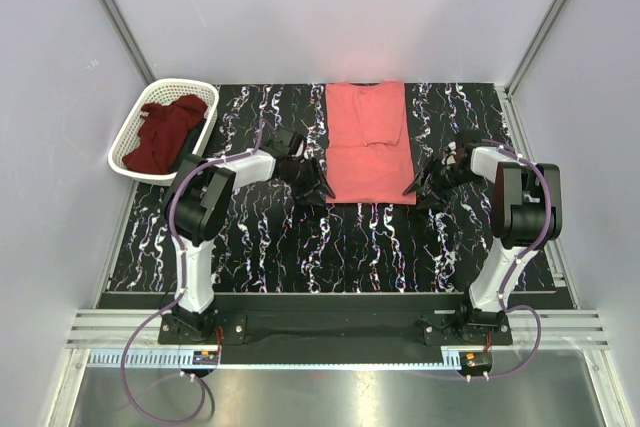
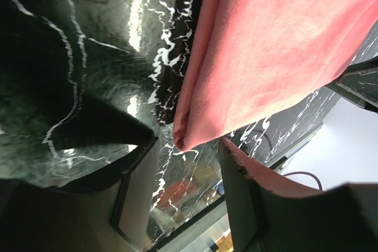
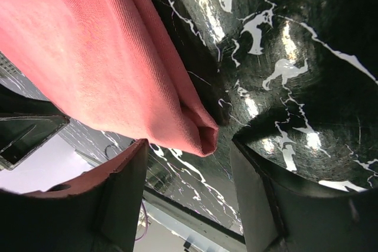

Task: Fold and stack the t-shirts
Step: Fold the tshirt

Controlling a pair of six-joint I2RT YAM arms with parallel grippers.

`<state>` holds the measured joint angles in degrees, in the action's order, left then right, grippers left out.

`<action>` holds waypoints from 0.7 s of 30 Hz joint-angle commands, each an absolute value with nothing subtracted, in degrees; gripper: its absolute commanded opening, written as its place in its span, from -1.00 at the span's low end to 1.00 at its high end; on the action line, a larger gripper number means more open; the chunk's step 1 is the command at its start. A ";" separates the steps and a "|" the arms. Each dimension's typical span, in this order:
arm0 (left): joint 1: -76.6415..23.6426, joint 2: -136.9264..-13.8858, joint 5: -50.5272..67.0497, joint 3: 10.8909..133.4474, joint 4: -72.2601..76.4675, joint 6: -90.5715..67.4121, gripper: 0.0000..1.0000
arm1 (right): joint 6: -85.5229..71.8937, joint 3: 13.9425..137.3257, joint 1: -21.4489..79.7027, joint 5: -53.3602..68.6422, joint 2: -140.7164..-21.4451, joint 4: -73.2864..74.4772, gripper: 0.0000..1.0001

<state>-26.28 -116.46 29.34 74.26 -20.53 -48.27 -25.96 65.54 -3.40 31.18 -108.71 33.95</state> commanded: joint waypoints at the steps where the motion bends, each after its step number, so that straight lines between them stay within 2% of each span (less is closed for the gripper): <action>1: -27.16 -119.70 25.49 74.62 -21.44 -48.87 0.00 | -25.23 65.04 -3.60 28.92 -109.60 31.64 0.29; 5: -27.07 -120.06 24.96 74.62 -20.57 -49.04 -0.09 | -24.96 65.04 -3.60 28.65 -109.34 32.08 0.29; 10: -26.98 -121.11 25.75 75.67 -20.13 -48.61 -0.44 | -24.52 64.78 -3.60 28.30 -109.07 32.25 0.32; 15: -26.72 -121.11 26.10 76.11 -19.95 -48.08 -0.63 | -24.08 64.69 -3.52 27.78 -109.16 32.43 0.35; 18: -26.72 -121.29 26.72 76.29 -20.13 -47.46 -0.80 | -24.34 65.04 -3.60 28.30 -110.03 31.56 0.26; 21: -26.72 -121.29 27.16 76.55 -20.48 -46.94 -0.88 | -24.70 65.91 -3.60 29.09 -111.09 31.11 0.13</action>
<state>-26.70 -119.02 29.89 75.79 -19.59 -49.28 -25.76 65.54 -3.40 30.96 -108.99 33.58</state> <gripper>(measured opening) 0.085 0.578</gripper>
